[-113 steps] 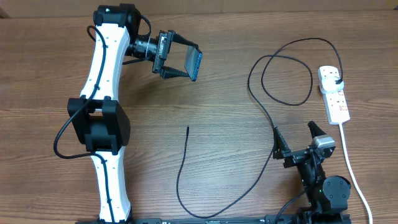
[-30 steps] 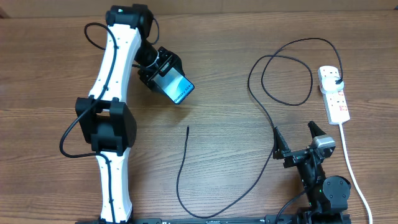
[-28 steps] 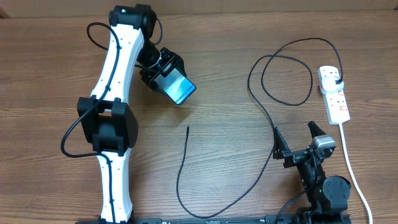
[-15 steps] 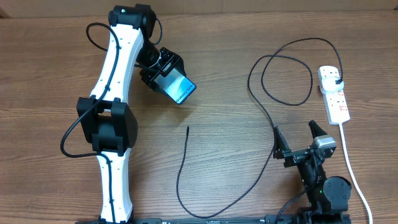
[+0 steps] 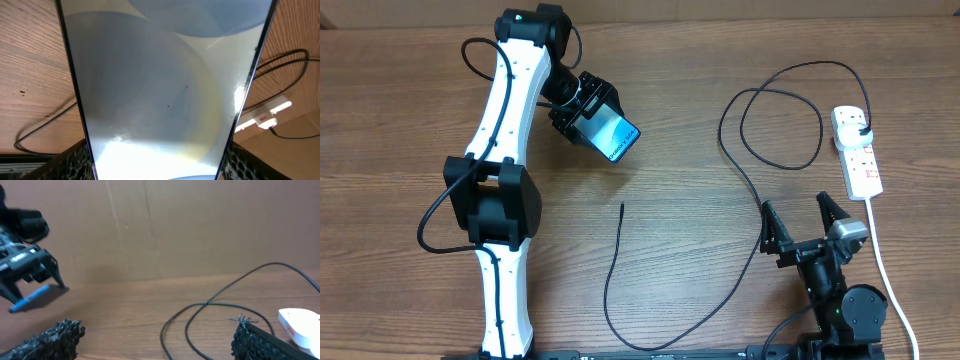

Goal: Plug charger to phone and switch on socket

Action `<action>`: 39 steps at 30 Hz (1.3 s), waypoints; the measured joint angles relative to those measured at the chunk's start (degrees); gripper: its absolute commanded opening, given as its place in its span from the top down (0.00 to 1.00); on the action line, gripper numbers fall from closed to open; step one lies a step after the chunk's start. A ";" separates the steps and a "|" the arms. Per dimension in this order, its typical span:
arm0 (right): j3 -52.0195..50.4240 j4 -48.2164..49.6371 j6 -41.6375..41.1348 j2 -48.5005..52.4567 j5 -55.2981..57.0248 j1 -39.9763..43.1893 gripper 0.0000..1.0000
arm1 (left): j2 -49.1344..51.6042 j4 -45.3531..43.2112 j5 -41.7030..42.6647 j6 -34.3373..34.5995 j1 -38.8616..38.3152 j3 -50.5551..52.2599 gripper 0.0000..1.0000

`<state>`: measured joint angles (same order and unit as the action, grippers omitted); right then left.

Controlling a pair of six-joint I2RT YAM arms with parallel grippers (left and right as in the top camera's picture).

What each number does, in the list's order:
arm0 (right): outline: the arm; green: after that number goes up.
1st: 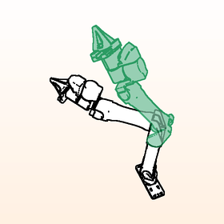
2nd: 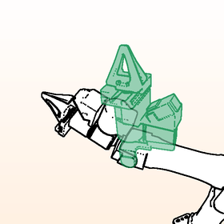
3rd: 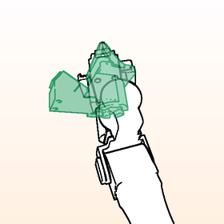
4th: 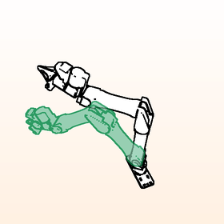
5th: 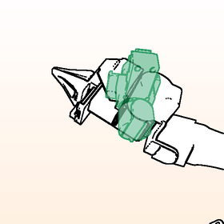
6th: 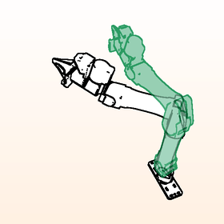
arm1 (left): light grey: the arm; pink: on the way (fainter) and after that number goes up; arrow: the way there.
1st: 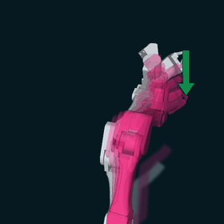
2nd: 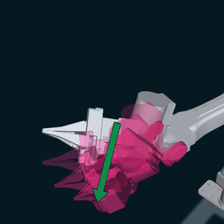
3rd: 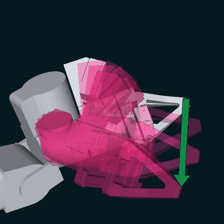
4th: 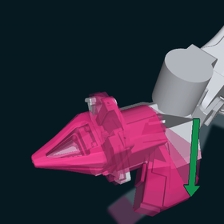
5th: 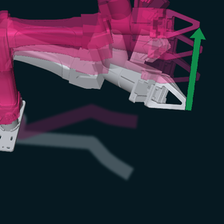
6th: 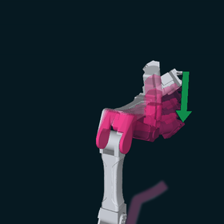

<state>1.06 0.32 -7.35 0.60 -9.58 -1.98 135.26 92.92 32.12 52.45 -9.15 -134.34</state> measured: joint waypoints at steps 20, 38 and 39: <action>21.40 -3.96 -4.70 32.02 -13.33 0.02 0.00 | 0.00 -0.20 -0.13 1.68 0.00 -0.02 0.96; 39.56 13.20 -22.88 83.56 -49.81 0.00 0.00 | 0.00 -0.79 -1.33 4.66 0.00 -0.02 0.96; 39.56 13.90 -24.26 84.19 -50.25 0.00 0.00 | 0.00 -0.79 -1.33 4.66 0.00 -0.02 0.96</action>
<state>40.62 14.22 -31.62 84.79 -59.83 -1.98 135.26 92.14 30.79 57.10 -9.15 -134.37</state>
